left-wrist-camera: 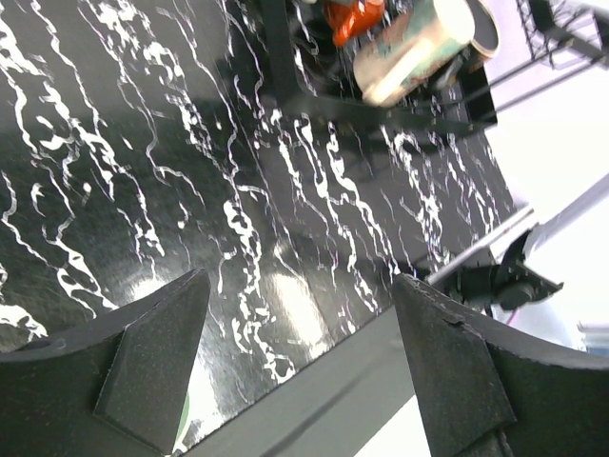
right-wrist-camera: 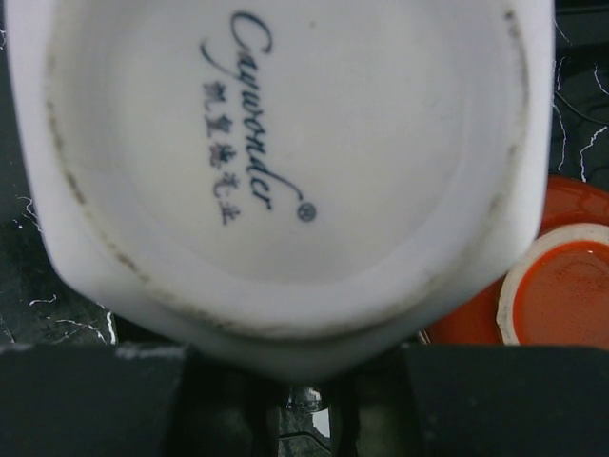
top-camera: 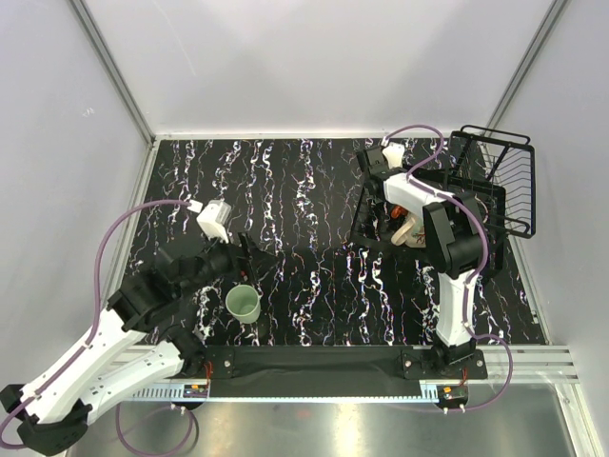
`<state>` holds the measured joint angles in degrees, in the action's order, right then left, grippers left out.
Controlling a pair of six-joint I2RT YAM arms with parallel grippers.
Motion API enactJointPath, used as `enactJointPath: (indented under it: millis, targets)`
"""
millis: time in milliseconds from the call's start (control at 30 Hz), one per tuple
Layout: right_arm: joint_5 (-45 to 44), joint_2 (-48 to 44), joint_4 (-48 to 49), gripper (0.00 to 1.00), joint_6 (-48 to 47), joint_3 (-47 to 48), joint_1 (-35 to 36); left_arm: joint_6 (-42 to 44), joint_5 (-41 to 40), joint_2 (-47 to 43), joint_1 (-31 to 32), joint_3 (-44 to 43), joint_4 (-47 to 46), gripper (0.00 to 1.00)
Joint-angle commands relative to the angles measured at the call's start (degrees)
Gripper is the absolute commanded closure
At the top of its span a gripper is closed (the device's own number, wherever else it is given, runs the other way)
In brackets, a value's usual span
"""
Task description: Load the cups into the dish rack
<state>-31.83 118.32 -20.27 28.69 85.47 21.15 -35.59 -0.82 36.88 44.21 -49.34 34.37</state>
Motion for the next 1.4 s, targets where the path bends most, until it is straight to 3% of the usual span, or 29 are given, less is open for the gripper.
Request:
enactJointPath:
  millis: [0,67,167,333,533,1000,1367]
  targets:
    - [-1.8,0.2,5.4,0.86,-0.1,2.6,-0.6,0.4,4.2,0.0,0.2,1.2,-1.8,0.18]
    - [-1.5,0.7,5.1,0.84,0.4,2.8,-0.8,-0.4,5.4,-0.1,0.2,2.1,-2.0,0.18]
    - [-1.5,1.2,4.5,0.73,0.6,3.1,-1.0,-1.7,5.9,-0.6,0.2,3.0,-2.1,0.18]
    - [-0.7,1.1,3.0,0.44,0.7,3.6,-1.0,-3.7,4.3,-2.3,0.2,3.9,-1.3,0.18]
    - [1.2,-1.8,0.5,0.31,1.2,2.2,-1.0,-4.3,2.4,-4.2,0.2,4.0,1.0,0.18]
    - [5.1,-15.4,-8.1,0.27,1.5,-2.0,3.1,-7.2,-1.5,1.2,0.2,1.3,6.9,0.22]
    - [5.5,-27.7,-18.9,0.26,1.8,-3.9,14.6,-17.1,-4.5,11.5,0.3,-1.3,15.5,0.28]
